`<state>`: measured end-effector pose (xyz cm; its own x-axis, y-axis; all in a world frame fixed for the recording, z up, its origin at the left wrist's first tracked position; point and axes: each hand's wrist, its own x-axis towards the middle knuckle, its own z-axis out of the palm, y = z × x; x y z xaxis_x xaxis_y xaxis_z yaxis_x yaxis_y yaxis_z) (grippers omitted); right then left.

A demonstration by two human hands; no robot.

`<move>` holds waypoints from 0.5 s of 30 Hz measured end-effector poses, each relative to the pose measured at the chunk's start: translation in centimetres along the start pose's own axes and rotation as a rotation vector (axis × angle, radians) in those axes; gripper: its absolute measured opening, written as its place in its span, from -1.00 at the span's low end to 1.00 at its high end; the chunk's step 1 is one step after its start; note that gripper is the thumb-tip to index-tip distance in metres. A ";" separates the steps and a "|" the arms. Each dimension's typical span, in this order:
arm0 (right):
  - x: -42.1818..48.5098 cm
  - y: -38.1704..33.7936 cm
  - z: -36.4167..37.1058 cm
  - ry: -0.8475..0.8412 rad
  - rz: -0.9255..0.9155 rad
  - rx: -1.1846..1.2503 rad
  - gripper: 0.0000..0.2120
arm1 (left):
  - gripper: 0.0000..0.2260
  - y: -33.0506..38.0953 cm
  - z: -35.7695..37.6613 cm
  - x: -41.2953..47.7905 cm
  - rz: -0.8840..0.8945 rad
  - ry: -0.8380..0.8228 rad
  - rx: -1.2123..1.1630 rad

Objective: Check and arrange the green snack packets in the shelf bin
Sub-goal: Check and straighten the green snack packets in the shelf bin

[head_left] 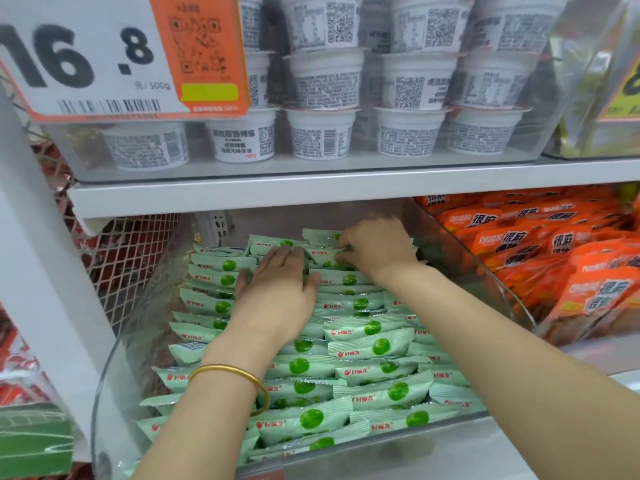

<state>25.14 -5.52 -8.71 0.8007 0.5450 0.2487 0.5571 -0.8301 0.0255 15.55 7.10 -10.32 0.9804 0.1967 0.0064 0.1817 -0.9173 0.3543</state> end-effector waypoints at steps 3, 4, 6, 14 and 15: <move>0.3 0.2 0.3 -0.011 -0.001 0.018 -0.77 | -0.51 0.1 0.1 0.2 0.015 0.006 0.012; 0.3 0.5 0.2 -0.008 0.005 0.027 -0.77 | -0.51 0.1 0.1 0.3 0.027 0.003 0.018; 0.2 0.9 0.1 0.005 0.022 0.043 -0.77 | -0.52 0.1 0.2 0.4 0.056 -0.009 0.033; 0.6 1.1 1.7 -0.074 -0.012 0.096 -0.82 | -0.52 0.0 1.3 1.2 0.060 -0.058 0.151; 0.8 1.3 1.5 -0.088 -0.009 0.144 -0.83 | -0.52 0.0 1.3 1.2 0.059 -0.058 0.154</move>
<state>26.80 -6.01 -9.98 0.8084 0.5655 0.1631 0.5848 -0.8032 -0.1138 16.78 6.87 -11.51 0.9916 0.1252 -0.0325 0.1292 -0.9697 0.2076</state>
